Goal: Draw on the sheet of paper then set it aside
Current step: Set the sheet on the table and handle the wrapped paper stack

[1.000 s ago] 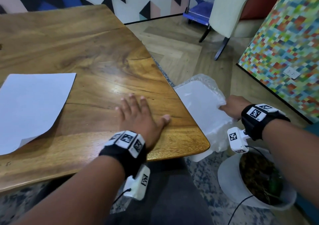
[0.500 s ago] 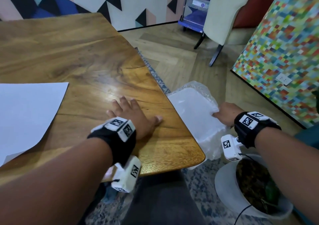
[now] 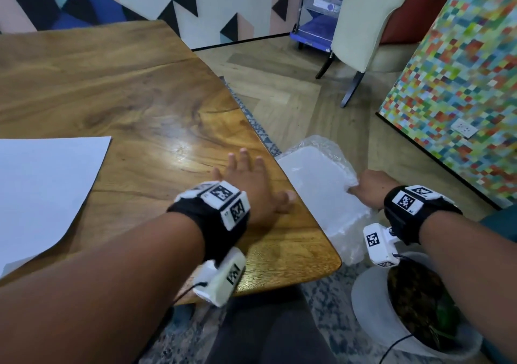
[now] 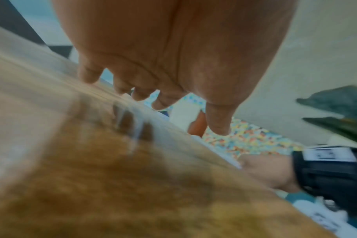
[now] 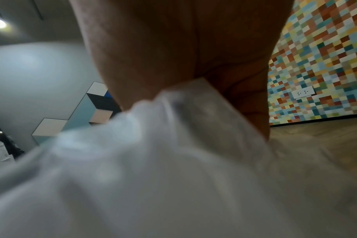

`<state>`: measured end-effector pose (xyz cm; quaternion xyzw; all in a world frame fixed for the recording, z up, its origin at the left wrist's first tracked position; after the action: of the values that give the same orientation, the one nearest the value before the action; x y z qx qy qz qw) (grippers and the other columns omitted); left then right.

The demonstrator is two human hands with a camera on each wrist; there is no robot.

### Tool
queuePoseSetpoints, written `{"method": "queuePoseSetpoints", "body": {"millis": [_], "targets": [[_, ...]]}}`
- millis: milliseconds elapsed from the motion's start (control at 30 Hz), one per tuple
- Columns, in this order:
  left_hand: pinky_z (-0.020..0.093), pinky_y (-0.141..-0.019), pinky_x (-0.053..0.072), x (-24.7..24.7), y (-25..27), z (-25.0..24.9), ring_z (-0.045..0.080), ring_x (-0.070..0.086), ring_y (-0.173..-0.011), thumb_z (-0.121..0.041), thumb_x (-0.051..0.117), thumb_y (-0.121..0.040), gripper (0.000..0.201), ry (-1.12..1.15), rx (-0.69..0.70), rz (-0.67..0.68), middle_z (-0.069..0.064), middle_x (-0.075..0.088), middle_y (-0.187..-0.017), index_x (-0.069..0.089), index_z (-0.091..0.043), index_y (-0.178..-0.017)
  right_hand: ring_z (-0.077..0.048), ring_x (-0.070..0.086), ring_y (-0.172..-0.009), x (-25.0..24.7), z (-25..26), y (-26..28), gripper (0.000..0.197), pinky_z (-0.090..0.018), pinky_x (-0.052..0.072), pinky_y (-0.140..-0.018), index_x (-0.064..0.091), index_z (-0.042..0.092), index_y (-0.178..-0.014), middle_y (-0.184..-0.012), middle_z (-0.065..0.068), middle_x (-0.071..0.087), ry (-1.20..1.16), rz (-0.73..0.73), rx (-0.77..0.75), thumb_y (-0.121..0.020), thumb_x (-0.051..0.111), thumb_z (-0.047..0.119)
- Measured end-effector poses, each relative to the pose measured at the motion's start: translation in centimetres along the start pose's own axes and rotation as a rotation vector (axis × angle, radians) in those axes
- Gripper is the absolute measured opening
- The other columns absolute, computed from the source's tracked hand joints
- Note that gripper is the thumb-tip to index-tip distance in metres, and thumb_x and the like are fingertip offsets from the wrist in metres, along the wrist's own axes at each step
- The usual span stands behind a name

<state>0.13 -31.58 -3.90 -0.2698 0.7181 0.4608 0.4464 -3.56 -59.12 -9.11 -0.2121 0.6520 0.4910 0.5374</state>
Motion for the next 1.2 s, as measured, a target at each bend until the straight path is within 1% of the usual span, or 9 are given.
{"method": "queuePoseSetpoints", "body": {"millis": [67,233,467,600,733,800,933,1100,1200], "targets": [[0.061,-0.123,0.006,0.1,-0.5,0.3,0.036,-0.011,-0.156,-0.087,0.039,-0.083,0.112,-0.030,-0.017,0.021,0.011,-0.017,-0.169,-0.002,-0.018,-0.163,-0.025,0.056,-0.072,0.2,0.0,0.0,0.038,-0.031,0.043,-0.067,0.056,0.005,-0.081,-0.074,-0.007,0.054,-0.004,0.008,-0.001,-0.098,0.052,0.039],[0.063,-0.122,0.001,2.2,1.1,-5.1,0.033,-0.017,-0.155,-0.092,0.037,-0.080,0.110,-0.060,0.243,0.138,0.005,-0.020,-0.169,-0.002,-0.031,-0.163,-0.024,0.055,-0.068,-0.1,0.1,0.0,0.039,-0.031,0.043,-0.065,0.054,0.008,-0.075,-0.072,-0.006,0.053,-0.014,0.003,-0.008,-0.097,0.053,0.039],[0.062,-0.123,0.009,-0.1,2.1,6.4,0.039,-0.008,-0.155,-0.086,0.032,-0.085,0.108,0.011,-0.171,-0.003,0.013,-0.018,-0.168,-0.004,-0.021,-0.163,-0.028,0.057,-0.076,0.2,-0.9,0.3,0.042,-0.032,0.042,-0.068,0.050,0.008,-0.069,-0.071,-0.007,0.054,-0.032,-0.013,-0.021,-0.098,0.053,0.038],[0.061,-0.122,0.008,1.1,1.8,7.6,0.041,-0.007,-0.155,-0.092,0.032,-0.079,0.119,0.007,-0.240,-0.041,0.016,-0.016,-0.168,-0.005,-0.014,-0.162,-0.027,0.058,-0.072,1.1,-1.0,0.3,0.042,-0.031,0.044,-0.066,0.054,0.007,-0.072,-0.073,-0.009,0.057,-0.047,0.005,-0.016,-0.097,0.053,0.041],[0.063,-0.123,0.002,2.4,1.0,0.8,0.043,-0.015,-0.152,-0.094,0.029,-0.078,0.122,0.043,-0.105,-0.056,0.016,-0.022,-0.165,-0.008,-0.013,-0.161,-0.025,0.057,-0.070,1.2,-0.8,0.5,0.041,-0.031,0.043,-0.065,0.053,0.009,-0.071,-0.075,-0.010,0.059,-0.052,0.008,-0.012,-0.097,0.054,0.041],[0.062,-0.122,-0.004,3.1,1.0,-3.6,0.043,-0.023,-0.151,-0.091,0.029,-0.082,0.117,0.042,0.012,0.018,0.015,-0.027,-0.164,-0.011,-0.015,-0.161,-0.025,0.056,-0.070,1.0,-0.9,0.6,0.040,-0.031,0.041,-0.065,0.053,0.009,-0.072,-0.075,-0.010,0.058,-0.048,0.003,-0.008,-0.097,0.054,0.040],[0.056,-0.124,-0.004,3.7,2.5,-8.7,0.037,-0.022,-0.153,-0.089,0.032,-0.084,0.106,0.065,0.253,0.098,0.010,-0.026,-0.166,0.000,-0.025,-0.163,-0.030,0.060,-0.080,0.5,-1.0,0.6,0.038,-0.032,0.045,-0.070,0.061,0.005,-0.087,-0.086,-0.012,0.063,-0.029,-0.002,-0.012,-0.097,0.054,0.040],[0.058,-0.124,0.002,3.3,5.4,-1.1,0.038,-0.019,-0.153,-0.086,0.030,-0.086,0.106,0.113,0.009,-0.054,0.013,-0.027,-0.165,-0.011,-0.024,-0.161,-0.028,0.057,-0.079,0.5,-1.2,0.3,0.042,-0.031,0.041,-0.068,0.053,0.008,-0.076,-0.078,-0.008,0.056,0.016,-0.001,-0.015,-0.099,0.050,0.043],[0.054,-0.125,-0.003,5.2,7.8,4.0,0.034,-0.022,-0.153,-0.089,0.021,-0.083,0.109,0.114,-0.140,-0.101,0.014,-0.028,-0.165,-0.013,-0.021,-0.161,-0.023,0.056,-0.071,0.8,-0.9,0.3,0.043,-0.031,0.041,-0.066,0.059,0.004,-0.084,-0.075,-0.006,0.055,0.004,-0.003,-0.012,-0.099,0.050,0.043]]}}
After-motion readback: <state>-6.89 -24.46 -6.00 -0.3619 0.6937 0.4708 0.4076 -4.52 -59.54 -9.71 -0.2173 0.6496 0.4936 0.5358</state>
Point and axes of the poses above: each hand's wrist, its own y-axis away from the middle knuckle, its own x-axis out of the palm, z = x × y, the point moved 6 cm from there along -y, towards the middle knuckle
